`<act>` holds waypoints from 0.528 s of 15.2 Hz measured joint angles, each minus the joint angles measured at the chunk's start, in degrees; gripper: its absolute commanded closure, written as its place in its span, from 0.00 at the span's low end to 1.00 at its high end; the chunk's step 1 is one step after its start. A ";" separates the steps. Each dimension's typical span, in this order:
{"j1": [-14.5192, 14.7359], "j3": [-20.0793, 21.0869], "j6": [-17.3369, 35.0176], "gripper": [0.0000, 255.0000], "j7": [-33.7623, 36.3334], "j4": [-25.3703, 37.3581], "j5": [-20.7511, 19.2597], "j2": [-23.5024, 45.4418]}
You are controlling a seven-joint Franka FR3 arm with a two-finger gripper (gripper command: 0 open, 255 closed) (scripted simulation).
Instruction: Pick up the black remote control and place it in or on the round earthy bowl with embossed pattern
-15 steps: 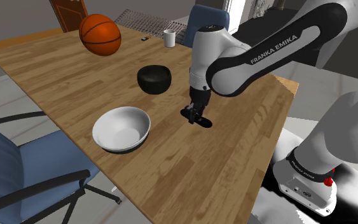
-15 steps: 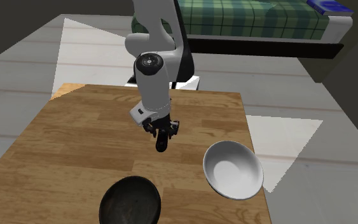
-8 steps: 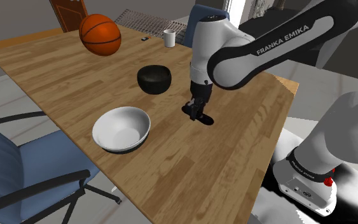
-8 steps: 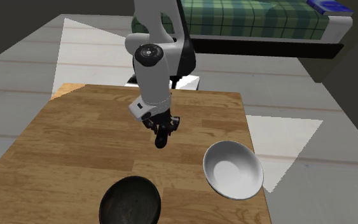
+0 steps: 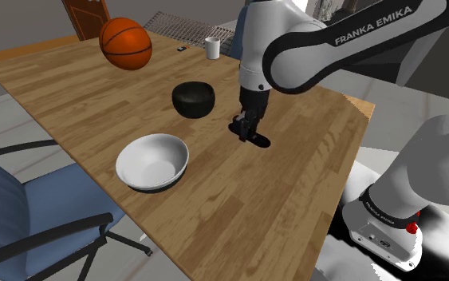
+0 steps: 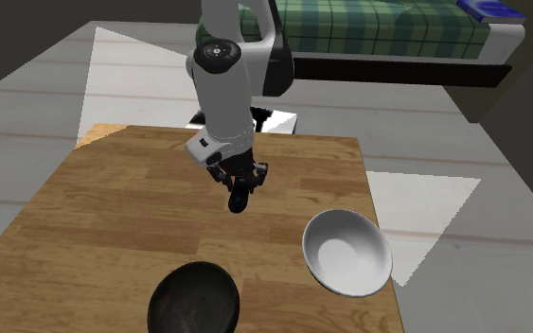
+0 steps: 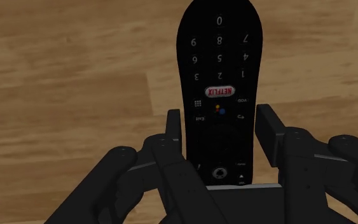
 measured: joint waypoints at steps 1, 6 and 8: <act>0.06 -0.07 -0.93 1.00 -0.01 0.39 0.09 -0.54; 0.11 -0.56 -5.23 1.00 -0.18 2.80 0.21 -2.48; 0.10 -0.70 -6.93 1.00 -0.14 4.03 0.17 -2.95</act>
